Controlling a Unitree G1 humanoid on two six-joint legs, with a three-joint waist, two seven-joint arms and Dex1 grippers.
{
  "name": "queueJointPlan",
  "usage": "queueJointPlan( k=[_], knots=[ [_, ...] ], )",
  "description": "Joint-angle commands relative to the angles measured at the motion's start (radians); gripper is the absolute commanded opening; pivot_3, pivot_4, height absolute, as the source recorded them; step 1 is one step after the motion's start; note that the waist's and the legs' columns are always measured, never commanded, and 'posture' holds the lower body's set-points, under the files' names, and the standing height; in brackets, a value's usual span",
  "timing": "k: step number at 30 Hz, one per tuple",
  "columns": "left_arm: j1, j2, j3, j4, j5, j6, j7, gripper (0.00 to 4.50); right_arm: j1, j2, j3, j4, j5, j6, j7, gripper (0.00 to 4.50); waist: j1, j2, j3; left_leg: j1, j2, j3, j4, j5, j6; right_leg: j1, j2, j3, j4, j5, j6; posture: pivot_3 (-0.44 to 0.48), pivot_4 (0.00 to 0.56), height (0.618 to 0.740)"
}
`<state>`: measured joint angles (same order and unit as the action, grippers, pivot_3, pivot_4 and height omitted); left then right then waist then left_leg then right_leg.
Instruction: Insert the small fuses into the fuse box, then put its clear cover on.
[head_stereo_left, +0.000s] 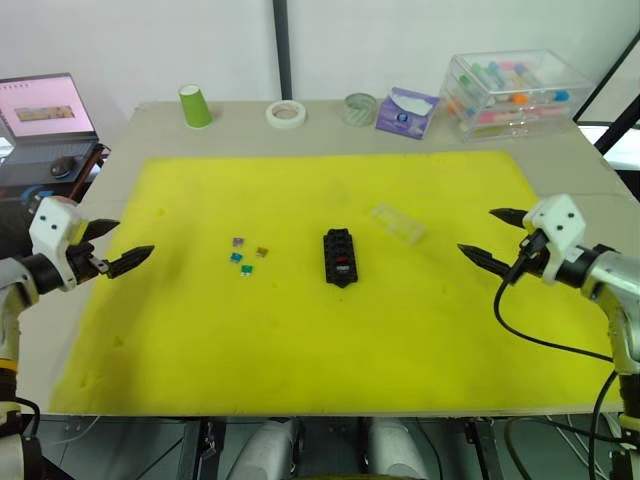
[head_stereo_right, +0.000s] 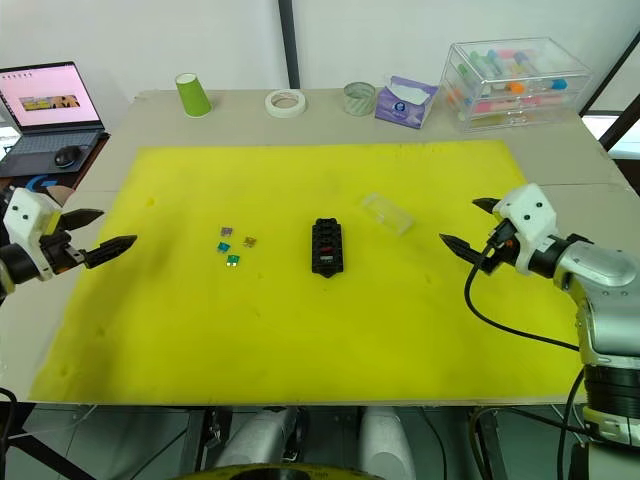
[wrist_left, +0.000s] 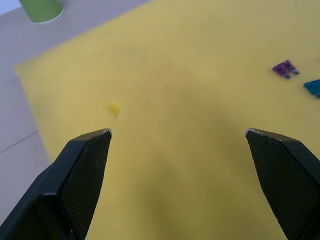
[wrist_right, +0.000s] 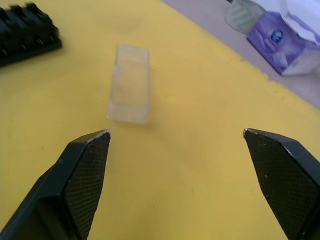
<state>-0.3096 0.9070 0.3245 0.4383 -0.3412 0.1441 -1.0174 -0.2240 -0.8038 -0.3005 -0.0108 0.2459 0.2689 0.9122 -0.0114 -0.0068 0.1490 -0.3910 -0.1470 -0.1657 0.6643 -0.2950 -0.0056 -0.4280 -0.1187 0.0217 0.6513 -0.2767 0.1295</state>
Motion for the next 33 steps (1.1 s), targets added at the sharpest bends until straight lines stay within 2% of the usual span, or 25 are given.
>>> queueJointPlan(
  k=[1,5,8,12,16,19,22,26,28,31,33],
  knots=[
    [-0.034,0.0,0.009,0.003,0.004,-0.056,0.001,4.5,-0.02,-0.018,-0.028,-0.016,0.019,-0.026,-0.013,4.49,0.0,0.0,0.0,0.0,0.0,0.0,0.0,0.0,0.0,0.0,0.0,0.0,0.0,0.0,0.0,0.0,0.15,0.74],
    [-0.029,-0.03,0.046,-0.01,-0.028,-0.1,0.001,4.5,-0.052,-0.012,-0.001,-0.083,0.067,0.015,0.0,4.49,-0.002,0.0,0.0,0.0,0.0,0.0,0.0,0.0,0.0,0.0,0.0,0.0,0.0,0.0,0.0,0.0,0.15,0.74],
    [-0.013,-0.008,0.055,-0.043,-0.026,-0.014,0.037,4.5,-0.097,-0.008,0.062,-0.187,0.119,0.085,0.027,4.49,-0.008,0.0,0.0,0.0,0.001,0.0,0.0,0.0,0.0,0.0,0.0,0.0,0.0,0.0,0.0,0.0,0.15,0.74],
    [-0.021,0.011,0.097,-0.125,-0.147,0.27,0.057,4.5,-0.238,0.032,0.181,-0.313,0.191,0.208,0.023,4.49,-0.009,0.0,0.0,0.0,0.001,0.0,0.0,0.0,0.0,-0.001,0.001,0.0,0.0,0.0,0.0,0.0,0.15,0.74],
    [-0.014,0.027,0.107,-0.189,-0.209,0.496,0.096,4.5,-0.357,0.093,0.286,-0.389,0.248,0.294,0.029,4.49,-0.004,0.0,0.0,0.0,0.001,-0.001,0.0,0.0,0.0,-0.001,0.0,0.0,0.0,0.0,0.0,0.0,0.15,0.74],
    [-0.018,0.04,0.143,-0.225,-0.347,0.799,0.106,4.5,-0.432,0.161,0.376,-0.44,0.264,0.329,0.013,4.49,-0.001,0.0,0.0,-0.001,0.0,-0.002,0.001,0.0,0.0,0.0,0.0,0.0,0.0,0.0,0.0,0.0,0.15,0.74],
    [-0.09,0.025,0.244,-0.179,-0.537,1.164,0.136,4.5,-0.447,0.19,0.431,-0.48,0.251,0.341,0.001,4.49,-0.001,-0.001,0.0,-0.001,0.0,-0.002,0.001,0.0,0.0,0.0,0.001,0.0,0.001,0.0,0.0,0.0,0.15,0.74],
    [-0.187,-0.035,0.312,-0.108,-0.601,1.433,0.233,4.5,-0.437,0.19,0.442,-0.474,0.24,0.334,-0.002,4.49,-0.001,-0.002,-0.001,-0.001,-0.002,-0.003,0.002,0.0,0.0,-0.001,0.001,-0.002,0.005,0.0,0.0,0.0,0.15,0.74],
    [-0.223,-0.064,0.294,-0.069,-0.609,1.469,0.305,4.5,-0.435,0.191,0.442,-0.472,0.247,0.34,-0.002,4.49,-0.001,-0.002,-0.001,-0.001,-0.002,-0.004,0.002,0.0,0.0,-0.001,0.001,-0.002,0.005,0.0,0.0,0.0,0.15,0.74],
    [-0.249,-0.093,0.235,0.013,-0.738,1.47,0.356,4.5,-0.439,0.2,0.441,-0.466,0.25,0.343,-0.008,4.49,-0.008,-0.002,-0.001,0.0,-0.001,-0.003,0.002,0.0,0.0,-0.002,0.0,-0.002,0.007,0.0,0.0,0.0,0.15,0.74],
    [-0.263,-0.107,0.214,0.046,-0.779,1.47,0.396,4.5,-0.444,0.205,0.441,-0.465,0.254,0.349,-0.012,4.49,-0.009,-0.002,-0.001,-0.001,-0.002,-0.003,0.002,0.0,0.0,-0.004,0.0,-0.001,0.012,0.0,0.0,0.0,0.15,0.74]
  ],
)
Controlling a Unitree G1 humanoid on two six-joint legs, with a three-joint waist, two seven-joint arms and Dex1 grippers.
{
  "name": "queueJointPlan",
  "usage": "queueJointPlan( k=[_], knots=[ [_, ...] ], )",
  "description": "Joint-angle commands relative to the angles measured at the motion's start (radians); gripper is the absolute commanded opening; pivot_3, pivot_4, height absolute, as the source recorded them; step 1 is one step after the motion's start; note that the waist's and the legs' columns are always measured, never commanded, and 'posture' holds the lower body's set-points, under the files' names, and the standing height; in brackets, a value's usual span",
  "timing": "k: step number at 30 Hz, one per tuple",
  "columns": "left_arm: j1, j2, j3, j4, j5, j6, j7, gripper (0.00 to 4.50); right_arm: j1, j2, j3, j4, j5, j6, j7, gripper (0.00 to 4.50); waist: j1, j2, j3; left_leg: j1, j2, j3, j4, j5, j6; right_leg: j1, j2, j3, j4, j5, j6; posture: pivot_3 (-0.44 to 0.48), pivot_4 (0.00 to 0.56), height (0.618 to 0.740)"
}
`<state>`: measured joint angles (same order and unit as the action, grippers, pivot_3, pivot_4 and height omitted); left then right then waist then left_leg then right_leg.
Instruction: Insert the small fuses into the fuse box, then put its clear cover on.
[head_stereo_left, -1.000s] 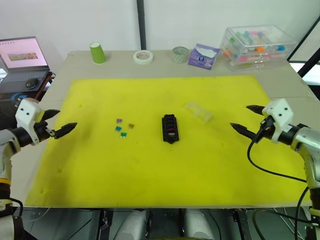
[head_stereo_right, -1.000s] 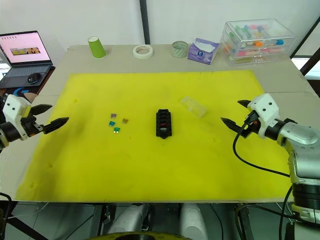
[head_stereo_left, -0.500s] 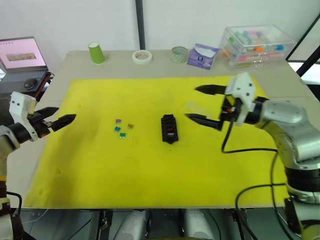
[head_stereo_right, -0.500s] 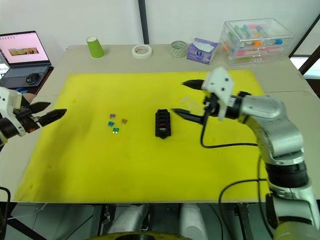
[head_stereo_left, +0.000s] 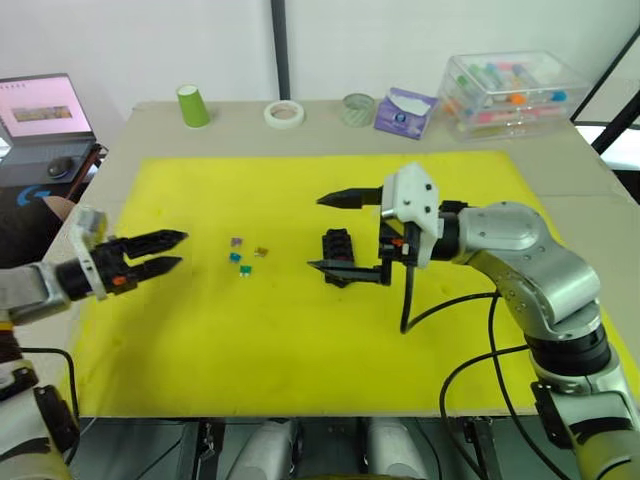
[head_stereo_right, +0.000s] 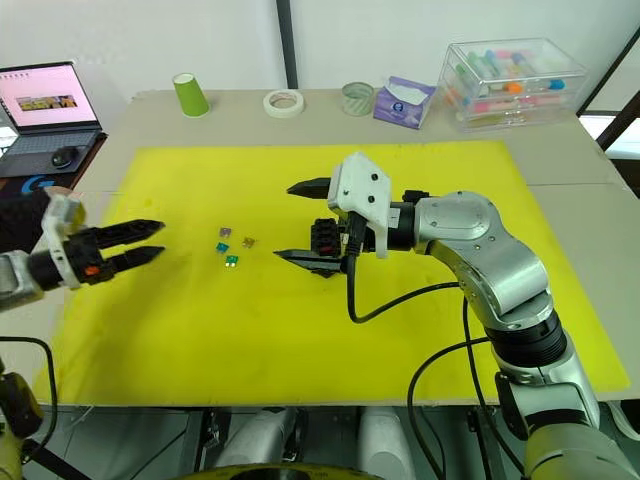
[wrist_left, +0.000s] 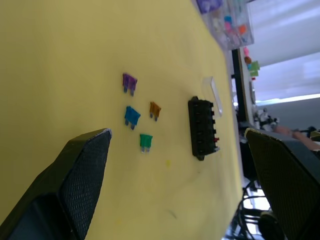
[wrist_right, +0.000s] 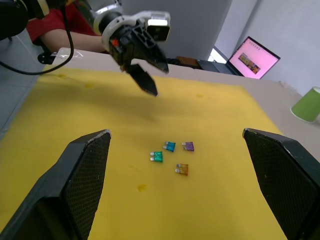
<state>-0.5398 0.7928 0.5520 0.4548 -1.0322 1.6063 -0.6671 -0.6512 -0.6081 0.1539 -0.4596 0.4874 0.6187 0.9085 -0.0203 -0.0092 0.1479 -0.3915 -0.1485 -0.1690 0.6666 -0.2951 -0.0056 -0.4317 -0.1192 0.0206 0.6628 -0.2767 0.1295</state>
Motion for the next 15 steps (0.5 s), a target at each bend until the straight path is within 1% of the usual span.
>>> queueJointPlan(
  k=[1,4,6,11,13,15],
  knots=[
    [-0.037,0.003,-0.021,0.039,-0.1,0.008,0.068,4.5,-0.018,0.011,-0.014,-0.016,0.014,0.002,-0.009,4.49,-0.001,0.0,0.0,0.0,0.0,0.0,0.0,0.0,0.0,0.0,0.0,0.0,0.0,0.0,0.0,0.0,0.15,0.74],
    [-0.057,-0.066,-0.035,0.031,-0.038,0.008,0.111,4.5,-0.03,0.02,-0.011,-0.013,0.013,0.008,-0.018,4.49,-0.001,0.0,0.0,0.0,0.0,0.001,0.0,0.0,0.0,-0.001,0.0,0.001,0.0,0.0,0.0,0.0,0.15,0.74],
    [-0.078,-0.102,-0.021,0.072,-0.019,0.008,0.132,4.5,-0.031,0.025,-0.009,-0.014,0.015,0.015,-0.024,4.49,0.003,0.0,0.0,0.0,0.0,0.001,0.0,0.0,0.0,-0.001,0.0,0.001,0.0,0.0,0.0,0.0,0.15,0.74],
    [-0.09,-0.144,-0.029,0.078,0.024,-0.002,0.137,4.5,-0.037,0.025,-0.009,-0.016,0.013,0.028,-0.031,4.49,0.002,-0.001,0.0,0.0,0.0,0.001,0.0,0.0,0.0,-0.001,0.0,0.001,0.0,0.0,0.0,0.0,0.15,0.74],
    [-0.084,-0.156,-0.039,0.062,0.047,-0.031,0.135,4.5,-0.039,0.028,-0.012,-0.019,0.02,0.036,-0.034,4.49,0.003,-0.001,0.0,0.0,0.0,0.001,0.0,0.0,0.0,-0.001,0.0,0.001,0.0,0.0,0.0,0.0,0.15,0.74],
    [-0.095,-0.17,-0.02,0.073,0.054,-0.048,0.141,4.5,-0.041,0.033,-0.015,-0.024,0.029,0.045,-0.04,4.49,0.005,-0.001,-0.001,0.0,0.0,0.001,0.0,0.0,0.0,-0.001,0.0,0.001,0.0,0.0,0.0,0.0,0.15,0.74]
  ],
)
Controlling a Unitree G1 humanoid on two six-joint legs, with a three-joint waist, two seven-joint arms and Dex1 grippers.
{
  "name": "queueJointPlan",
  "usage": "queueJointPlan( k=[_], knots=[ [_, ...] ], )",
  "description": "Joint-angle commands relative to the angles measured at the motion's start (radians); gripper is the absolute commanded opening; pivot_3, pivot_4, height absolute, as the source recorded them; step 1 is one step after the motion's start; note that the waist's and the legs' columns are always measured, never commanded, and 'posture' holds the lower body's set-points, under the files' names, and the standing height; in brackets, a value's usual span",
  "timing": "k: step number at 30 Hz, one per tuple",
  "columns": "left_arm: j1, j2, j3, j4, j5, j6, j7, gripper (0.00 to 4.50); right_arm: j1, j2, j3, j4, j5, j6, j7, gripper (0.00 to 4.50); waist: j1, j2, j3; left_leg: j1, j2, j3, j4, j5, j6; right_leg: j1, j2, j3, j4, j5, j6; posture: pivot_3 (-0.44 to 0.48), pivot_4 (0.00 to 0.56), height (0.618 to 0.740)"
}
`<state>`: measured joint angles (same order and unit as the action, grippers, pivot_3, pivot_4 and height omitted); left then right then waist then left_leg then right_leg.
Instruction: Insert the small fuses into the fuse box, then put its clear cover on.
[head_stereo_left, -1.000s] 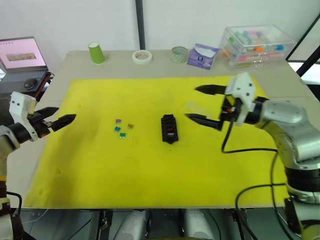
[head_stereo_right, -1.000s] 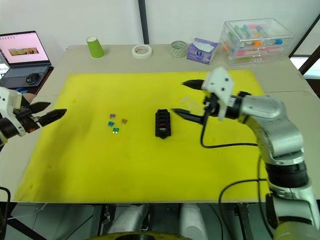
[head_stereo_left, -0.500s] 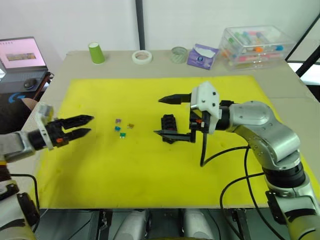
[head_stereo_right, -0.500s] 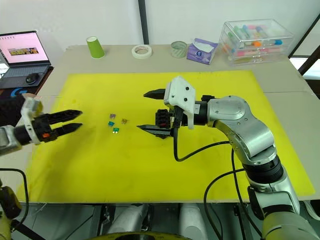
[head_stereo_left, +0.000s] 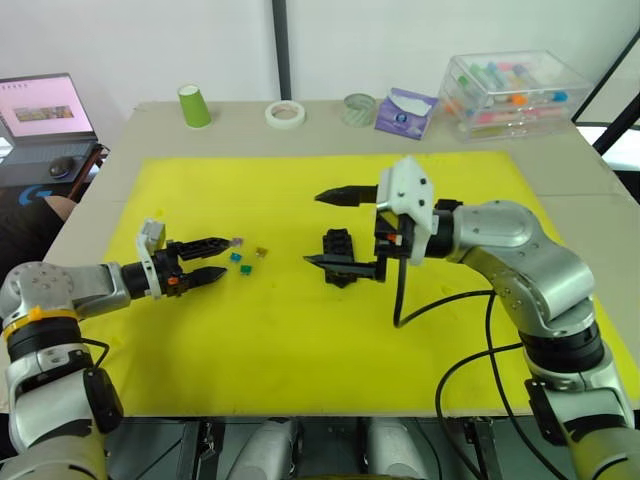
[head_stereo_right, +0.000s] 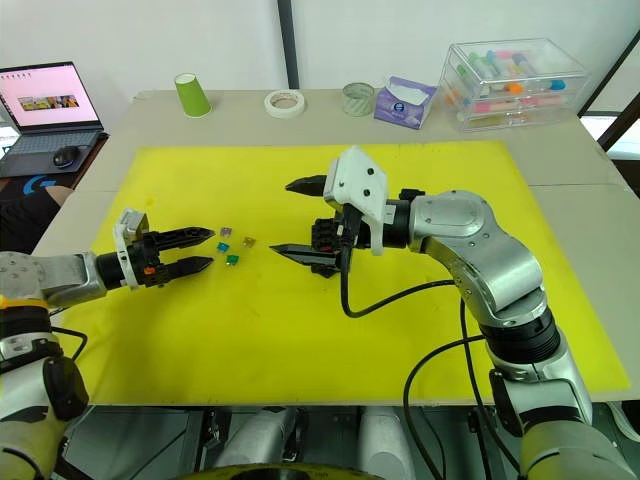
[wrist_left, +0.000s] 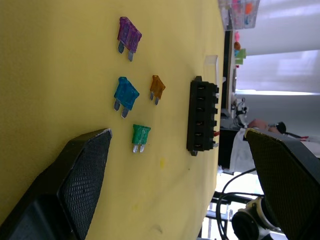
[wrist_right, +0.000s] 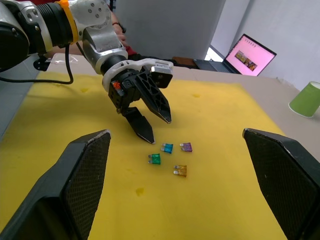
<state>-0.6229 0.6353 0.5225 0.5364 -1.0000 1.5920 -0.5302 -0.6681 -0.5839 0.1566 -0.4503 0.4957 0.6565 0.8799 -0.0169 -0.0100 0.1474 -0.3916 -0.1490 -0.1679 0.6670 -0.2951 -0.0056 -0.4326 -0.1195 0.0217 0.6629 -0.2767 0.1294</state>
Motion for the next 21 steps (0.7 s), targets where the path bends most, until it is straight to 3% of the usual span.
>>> queueJointPlan(
  k=[1,21],
  knots=[
    [-0.017,-0.017,0.019,-0.002,0.026,-0.036,0.007,4.5,-0.024,0.009,-0.019,-0.035,0.023,0.011,-0.012,4.49,0.003,0.0,0.0,0.0,0.0,0.0,0.0,0.0,0.0,0.0,0.0,0.0,0.0,0.0,0.0,0.0,0.15,0.74],
    [-0.063,-0.086,0.02,0.063,0.094,-0.111,-0.004,4.5,-0.052,0.008,-0.033,-0.038,0.055,0.04,-0.028,4.49,0.009,-0.001,0.0,0.0,0.0,-0.001,0.001,0.0,0.0,0.002,0.0,0.0,0.0,0.0,0.0,0.0,0.15,0.74]
  ],
)
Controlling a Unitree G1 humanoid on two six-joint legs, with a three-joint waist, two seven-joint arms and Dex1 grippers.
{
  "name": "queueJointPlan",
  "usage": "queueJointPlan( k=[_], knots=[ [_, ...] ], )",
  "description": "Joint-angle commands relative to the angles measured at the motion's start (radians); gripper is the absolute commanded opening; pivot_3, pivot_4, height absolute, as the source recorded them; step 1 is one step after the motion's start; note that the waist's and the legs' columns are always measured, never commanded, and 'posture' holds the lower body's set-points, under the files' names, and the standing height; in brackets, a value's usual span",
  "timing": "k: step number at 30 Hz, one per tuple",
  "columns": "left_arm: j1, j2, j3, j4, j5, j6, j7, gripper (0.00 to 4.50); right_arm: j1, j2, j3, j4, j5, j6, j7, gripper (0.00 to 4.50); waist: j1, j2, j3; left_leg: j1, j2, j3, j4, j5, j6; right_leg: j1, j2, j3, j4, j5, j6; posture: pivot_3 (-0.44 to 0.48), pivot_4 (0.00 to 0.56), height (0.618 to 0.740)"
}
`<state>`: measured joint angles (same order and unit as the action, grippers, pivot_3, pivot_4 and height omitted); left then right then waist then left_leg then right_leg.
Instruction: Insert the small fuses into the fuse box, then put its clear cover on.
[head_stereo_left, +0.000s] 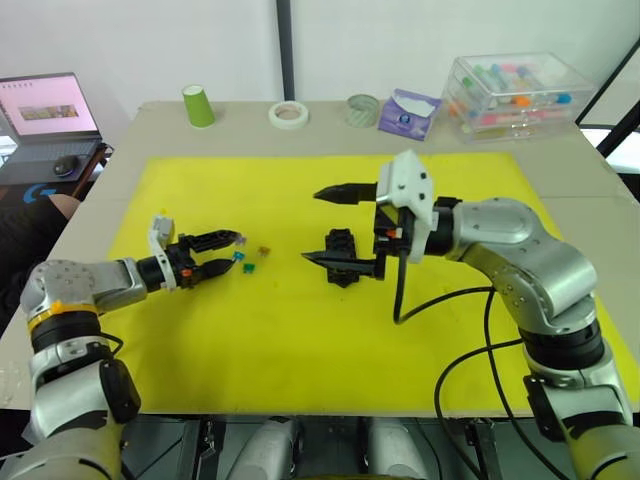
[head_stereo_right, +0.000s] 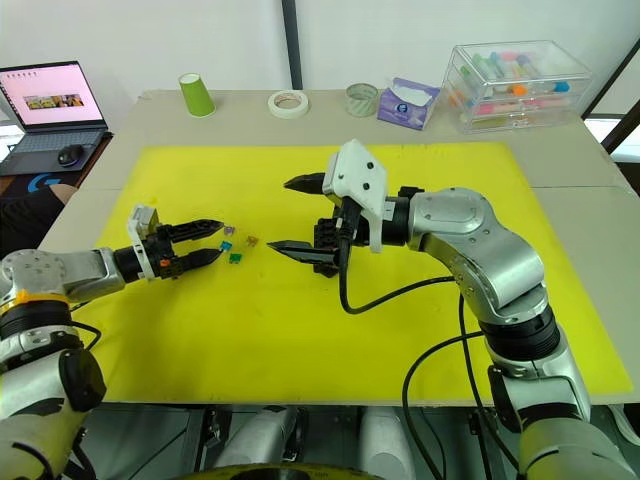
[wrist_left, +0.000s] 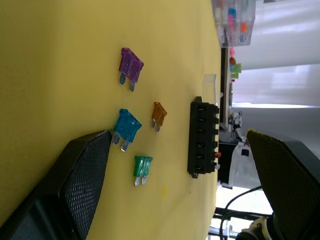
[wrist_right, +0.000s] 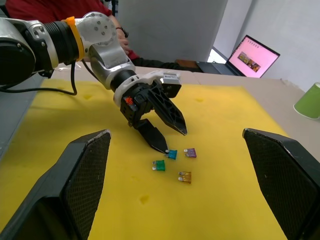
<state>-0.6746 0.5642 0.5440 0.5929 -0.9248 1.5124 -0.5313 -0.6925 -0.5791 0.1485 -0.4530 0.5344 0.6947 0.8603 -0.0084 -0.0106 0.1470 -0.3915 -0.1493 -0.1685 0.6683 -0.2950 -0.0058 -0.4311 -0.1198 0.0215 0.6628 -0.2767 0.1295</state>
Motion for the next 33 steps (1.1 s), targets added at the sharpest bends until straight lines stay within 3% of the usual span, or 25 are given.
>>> queueJointPlan(
  k=[1,7,10,20,21,28,33],
  knots=[
    [-0.012,-0.018,-0.001,0.006,0.018,-0.03,-0.003,4.5,-0.029,0.002,-0.025,-0.036,0.018,0.003,-0.009,4.49,0.0,0.0,0.0,0.0,0.0,0.0,0.0,0.0,0.0,0.0,0.0,0.0,0.0,0.0,0.0,0.0,0.15,0.74],
    [0.003,-0.025,-0.024,-0.012,0.036,-0.049,-0.029,4.5,-0.032,-0.001,-0.022,-0.035,0.015,0.005,-0.006,4.49,0.001,0.0,0.0,0.0,0.0,0.0,0.0,0.0,0.0,0.0,0.0,0.0,0.0,0.0,0.0,0.0,0.15,0.74],
    [0.005,-0.027,-0.023,-0.004,0.049,-0.056,-0.028,3.93,-0.032,0.001,-0.022,-0.037,0.016,0.007,-0.008,4.5,0.0,0.0,0.0,0.0,0.0,0.0,0.0,0.0,0.0,0.0,0.0,0.0,0.0,0.0,0.0,0.0,0.15,0.74],
    [0.074,-0.033,-0.091,-0.032,0.12,-0.108,-0.049,0.19,-0.026,0.011,-0.023,-0.034,0.014,0.002,-0.021,4.5,-0.008,0.001,-0.001,0.0,0.0,0.0,-0.001,0.0,0.0,-0.001,0.0,0.0,0.0,0.0,0.0,0.0,0.15,0.74],
    [0.075,-0.032,-0.091,-0.029,0.121,-0.108,-0.051,0.05,-0.026,0.011,-0.023,-0.034,0.014,0.002,-0.021,4.5,-0.008,0.001,-0.001,0.0,0.0,0.0,-0.001,0.0,0.0,-0.001,0.0,0.0,0.0,0.0,0.0,0.0,0.15,0.74],
    [0.068,-0.028,-0.071,-0.039,0.097,-0.077,-0.055,0.05,-0.02,0.012,-0.027,-0.037,0.02,0.006,-0.027,4.5,-0.009,0.001,-0.001,0.0,0.0,0.0,-0.001,0.0,0.0,-0.001,0.0,0.0,0.0,0.0,0.0,0.0,0.15,0.74],
    [0.044,0.024,0.002,-0.17,-0.028,0.046,-0.119,0.05,-0.016,-0.015,-0.084,-0.018,0.099,0.075,-0.009,4.5,-0.011,0.001,0.0,0.0,0.0,0.0,-0.001,0.0,0.0,-0.001,0.0,0.0,0.0,0.0,0.0,0.0,0.15,0.74]
  ],
)
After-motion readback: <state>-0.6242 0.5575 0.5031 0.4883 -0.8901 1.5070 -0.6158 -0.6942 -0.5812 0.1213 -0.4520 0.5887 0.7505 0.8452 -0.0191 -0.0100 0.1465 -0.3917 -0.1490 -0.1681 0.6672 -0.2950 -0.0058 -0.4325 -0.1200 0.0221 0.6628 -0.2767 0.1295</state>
